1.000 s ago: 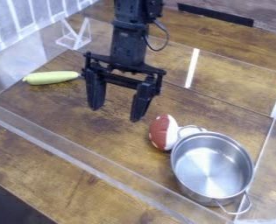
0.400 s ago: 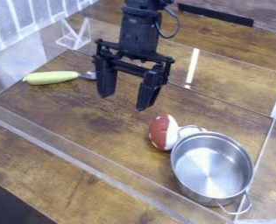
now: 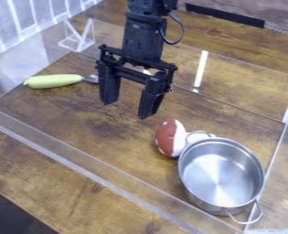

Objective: Put the mushroom in the silver pot

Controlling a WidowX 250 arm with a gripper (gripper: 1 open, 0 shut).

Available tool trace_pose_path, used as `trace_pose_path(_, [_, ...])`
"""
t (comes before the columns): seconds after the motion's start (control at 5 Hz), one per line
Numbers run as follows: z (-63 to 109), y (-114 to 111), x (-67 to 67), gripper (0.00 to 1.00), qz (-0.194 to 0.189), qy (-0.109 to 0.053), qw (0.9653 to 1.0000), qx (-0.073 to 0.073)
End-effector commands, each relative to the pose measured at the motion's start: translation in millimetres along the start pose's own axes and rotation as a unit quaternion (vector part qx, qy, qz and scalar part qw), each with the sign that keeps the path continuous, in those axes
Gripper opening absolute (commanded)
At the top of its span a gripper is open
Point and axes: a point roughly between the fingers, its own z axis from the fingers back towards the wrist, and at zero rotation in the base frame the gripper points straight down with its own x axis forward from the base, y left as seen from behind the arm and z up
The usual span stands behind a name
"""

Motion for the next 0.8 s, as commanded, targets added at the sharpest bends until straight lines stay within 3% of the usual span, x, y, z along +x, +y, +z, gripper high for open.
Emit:
trace_pose_path(0.0, [12.1,9,3.6,1.0,0.003,-0.019,0.9998,-0.001])
trace_pose_path(0.4, [5.6,21,-3.9,1.0,-0.011,-0.03,0.9995,-0.001])
trace_pose_path(0.6, [11.4,24,4.6,1.0,0.018,-0.037,0.9992,-0.002])
